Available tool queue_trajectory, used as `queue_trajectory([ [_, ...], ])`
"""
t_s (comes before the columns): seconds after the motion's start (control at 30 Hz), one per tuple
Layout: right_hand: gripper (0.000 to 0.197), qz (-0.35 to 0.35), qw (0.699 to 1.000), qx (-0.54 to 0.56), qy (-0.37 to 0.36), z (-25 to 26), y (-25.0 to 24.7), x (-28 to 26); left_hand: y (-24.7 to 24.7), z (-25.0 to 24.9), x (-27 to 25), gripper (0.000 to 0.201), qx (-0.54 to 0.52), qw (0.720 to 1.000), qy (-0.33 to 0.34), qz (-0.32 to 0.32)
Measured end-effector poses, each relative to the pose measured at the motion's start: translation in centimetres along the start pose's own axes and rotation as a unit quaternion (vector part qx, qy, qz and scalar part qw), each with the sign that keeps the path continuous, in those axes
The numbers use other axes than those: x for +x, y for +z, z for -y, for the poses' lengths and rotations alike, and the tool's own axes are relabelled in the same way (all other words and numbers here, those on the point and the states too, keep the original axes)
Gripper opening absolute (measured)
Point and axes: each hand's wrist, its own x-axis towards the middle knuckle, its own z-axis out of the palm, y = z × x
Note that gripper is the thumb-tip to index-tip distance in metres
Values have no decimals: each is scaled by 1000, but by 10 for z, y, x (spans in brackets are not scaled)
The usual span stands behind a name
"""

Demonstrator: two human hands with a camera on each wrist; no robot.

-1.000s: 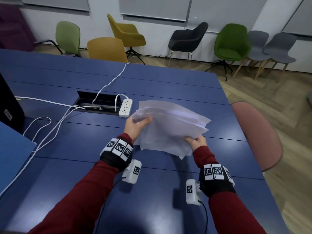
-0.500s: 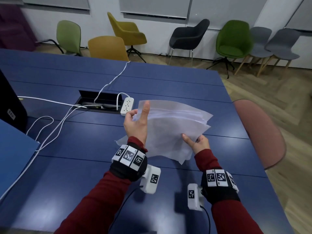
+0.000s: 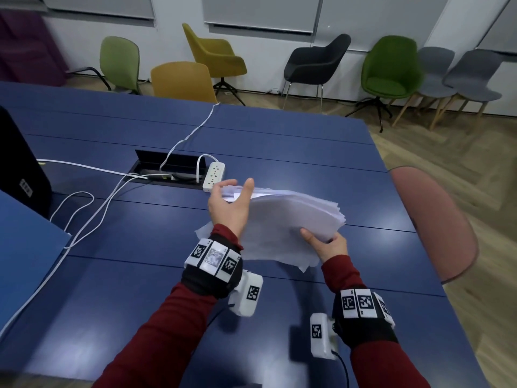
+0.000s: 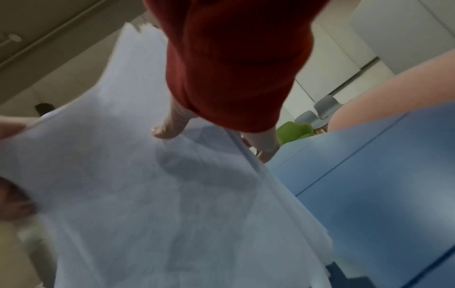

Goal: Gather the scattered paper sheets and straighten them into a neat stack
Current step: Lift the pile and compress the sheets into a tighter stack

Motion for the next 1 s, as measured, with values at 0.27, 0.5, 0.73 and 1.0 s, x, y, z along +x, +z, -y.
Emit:
queue_trajectory([
  [0.27,14,-10,1000,23,-12,5,-8,10,-38,17,46,25,-16,989,-31,141],
  [0.5,11,-4,1000,5,-16,3,-8,15,-57,83,67,30,376,895,-44,235],
  [0.73,13,11,999,-12,-28,6,-15,22,-54,42,56,26,390,908,135,76],
  [1.0,12,4,1000,-14,-21,5,-11,21,-64,7,61,19,78,990,102,50],
])
